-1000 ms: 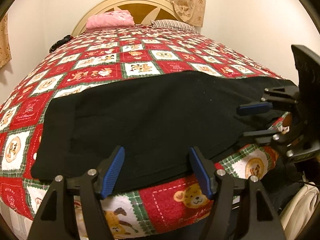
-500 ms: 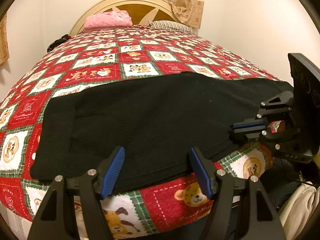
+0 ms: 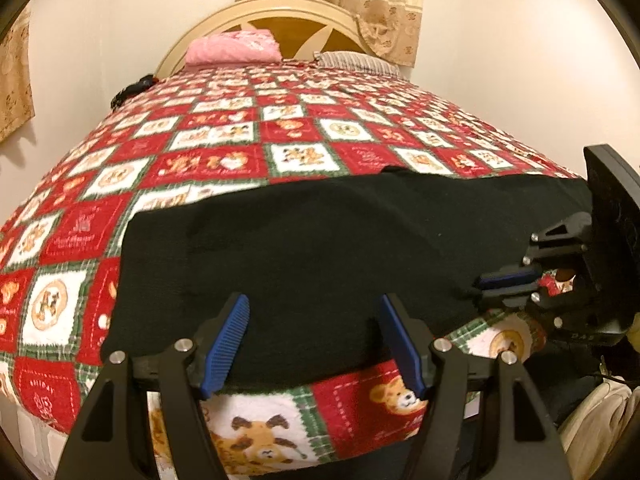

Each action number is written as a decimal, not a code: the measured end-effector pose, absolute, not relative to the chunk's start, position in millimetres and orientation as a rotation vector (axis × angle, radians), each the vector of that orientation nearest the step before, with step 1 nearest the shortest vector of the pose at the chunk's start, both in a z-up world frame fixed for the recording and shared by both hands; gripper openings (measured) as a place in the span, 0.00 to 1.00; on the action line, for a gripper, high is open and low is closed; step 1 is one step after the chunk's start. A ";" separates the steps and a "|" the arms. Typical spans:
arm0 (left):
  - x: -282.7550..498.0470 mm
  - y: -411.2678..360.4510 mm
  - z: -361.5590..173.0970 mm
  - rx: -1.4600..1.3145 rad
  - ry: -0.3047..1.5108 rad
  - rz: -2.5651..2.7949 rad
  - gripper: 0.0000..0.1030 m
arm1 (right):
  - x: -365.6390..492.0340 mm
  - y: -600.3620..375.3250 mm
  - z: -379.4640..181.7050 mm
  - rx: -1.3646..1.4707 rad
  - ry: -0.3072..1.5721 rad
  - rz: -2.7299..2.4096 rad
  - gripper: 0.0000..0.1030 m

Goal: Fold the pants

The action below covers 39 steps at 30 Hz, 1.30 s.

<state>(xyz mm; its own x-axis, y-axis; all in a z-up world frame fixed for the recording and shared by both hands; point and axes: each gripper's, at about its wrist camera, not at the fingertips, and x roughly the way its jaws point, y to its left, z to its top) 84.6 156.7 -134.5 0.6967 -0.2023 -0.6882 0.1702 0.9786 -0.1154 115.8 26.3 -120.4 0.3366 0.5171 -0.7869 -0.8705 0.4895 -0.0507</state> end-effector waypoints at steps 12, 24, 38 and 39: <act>115.4 115.4 -134.6 -0.013 0.786 -0.267 0.68 | 169.4 -198.9 -43.0 -0.046 0.784 0.503 0.26; 130.1 109.5 -144.8 -0.005 0.853 -0.223 0.68 | 156.7 -473.5 -11.5 0.183 0.691 -0.099 0.26; 135.3 107.8 -145.8 0.017 0.872 -0.193 0.68 | 176.0 -528.8 -47.5 0.303 0.759 -0.014 0.41; 135.4 107.7 -146.0 0.017 0.872 -0.192 0.68 | 176.7 -529.4 -49.7 0.307 0.762 -0.009 0.41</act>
<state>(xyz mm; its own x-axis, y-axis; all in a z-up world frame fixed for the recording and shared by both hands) 135.4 107.7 -146.0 0.6272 -0.1601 -0.7622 0.1742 0.9827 -0.0631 176.7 -529.4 -49.7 0.7254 0.1028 -0.6806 0.1181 0.9555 0.2702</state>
